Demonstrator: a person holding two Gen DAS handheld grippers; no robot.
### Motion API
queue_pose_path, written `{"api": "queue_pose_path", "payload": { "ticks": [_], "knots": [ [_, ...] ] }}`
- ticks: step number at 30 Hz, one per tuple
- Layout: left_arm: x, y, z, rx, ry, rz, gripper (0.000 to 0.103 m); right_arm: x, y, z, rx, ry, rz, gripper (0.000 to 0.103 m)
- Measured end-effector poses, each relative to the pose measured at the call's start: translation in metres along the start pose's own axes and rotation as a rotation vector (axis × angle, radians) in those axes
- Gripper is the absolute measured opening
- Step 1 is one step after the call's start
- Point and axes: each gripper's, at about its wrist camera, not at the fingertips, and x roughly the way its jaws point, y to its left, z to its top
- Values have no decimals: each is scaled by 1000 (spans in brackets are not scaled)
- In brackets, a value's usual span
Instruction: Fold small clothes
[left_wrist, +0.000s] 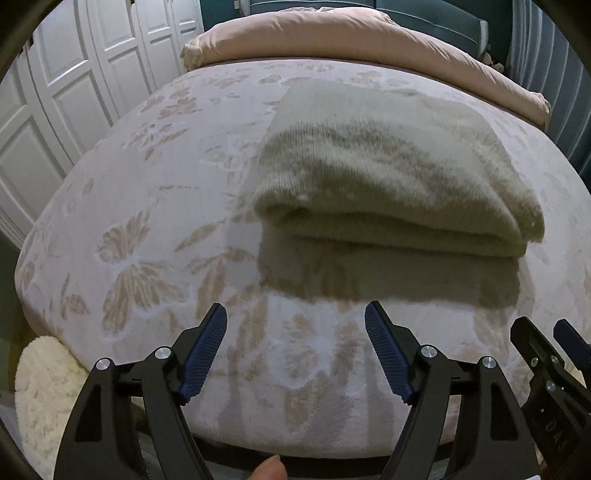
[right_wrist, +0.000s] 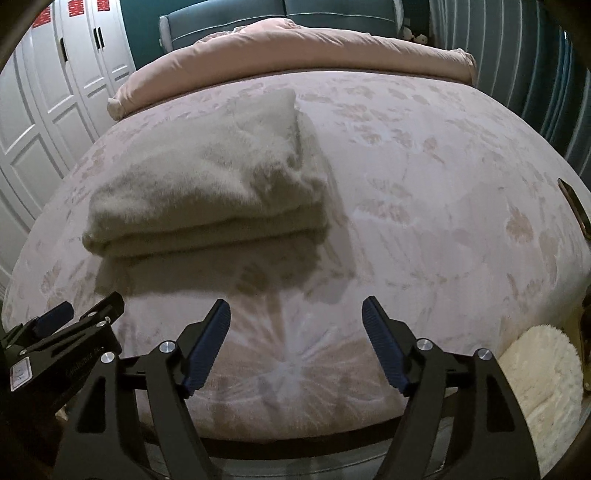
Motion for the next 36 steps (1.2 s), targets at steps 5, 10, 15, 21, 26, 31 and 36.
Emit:
{"api": "queue_pose_path", "payload": {
  "ticks": [5,10,15,21,26,31,36],
  "knots": [
    [8,-2,-10,-1,26,-5,75,8,7,-8,-18,28,5,72],
    [7,-6,-14,1,7,2,75,11,12,-12,-36,39,11,72],
    [8,-6,-15,-2,4,4,74,14,15,-12,-47,42,-2,72],
    [11,-7,-20,14,-24,40,86,22,16,-17,-54,60,-24,72],
    [14,-3,-23,1,-40,44,92,26,15,-20,-62,45,-39,80],
    [14,-2,-28,7,-85,43,93,30,12,-24,-67,19,-43,87],
    [12,1,-31,-9,-103,19,93,30,14,-27,-69,6,-49,88]
  ]
}}
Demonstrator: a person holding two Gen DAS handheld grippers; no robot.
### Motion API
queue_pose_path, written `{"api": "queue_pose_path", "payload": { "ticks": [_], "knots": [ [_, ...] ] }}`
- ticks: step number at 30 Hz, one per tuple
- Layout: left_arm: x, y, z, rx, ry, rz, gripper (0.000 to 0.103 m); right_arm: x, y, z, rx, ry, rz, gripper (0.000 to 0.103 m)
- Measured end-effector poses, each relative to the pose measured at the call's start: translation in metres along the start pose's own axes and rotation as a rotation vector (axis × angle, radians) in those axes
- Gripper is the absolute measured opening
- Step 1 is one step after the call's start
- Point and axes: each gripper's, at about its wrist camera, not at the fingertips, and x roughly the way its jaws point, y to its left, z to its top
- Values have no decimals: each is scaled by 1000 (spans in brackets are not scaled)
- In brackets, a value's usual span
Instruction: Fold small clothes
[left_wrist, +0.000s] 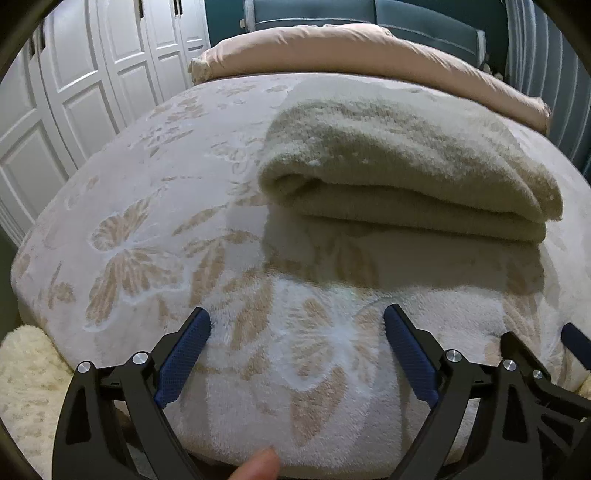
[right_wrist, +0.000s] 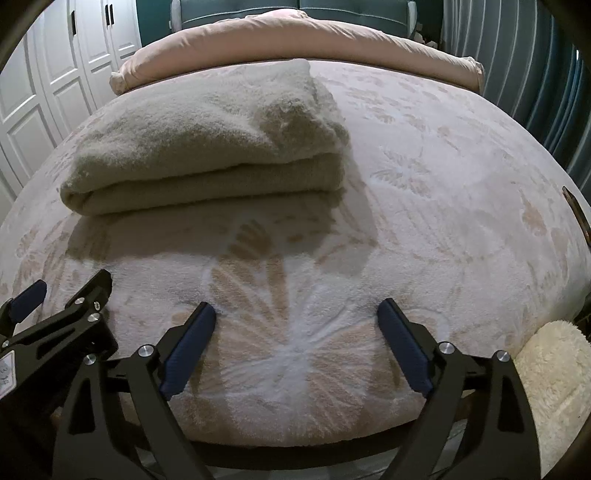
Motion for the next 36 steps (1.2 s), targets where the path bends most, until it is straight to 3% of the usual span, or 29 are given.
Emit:
{"api": "queue_pose_path", "payload": {
  "ticks": [6,7,36],
  "knots": [
    [1,1,0,-1,-10,7,94,0,2,-3,3,-14,-6,91],
    [2,1,1,-1,-12,10,98,0,2,-3,3,-15,-7,91],
    [5,3,1,-4,-17,24,98,2,-2,-1,3,-30,-1,93]
  ]
}}
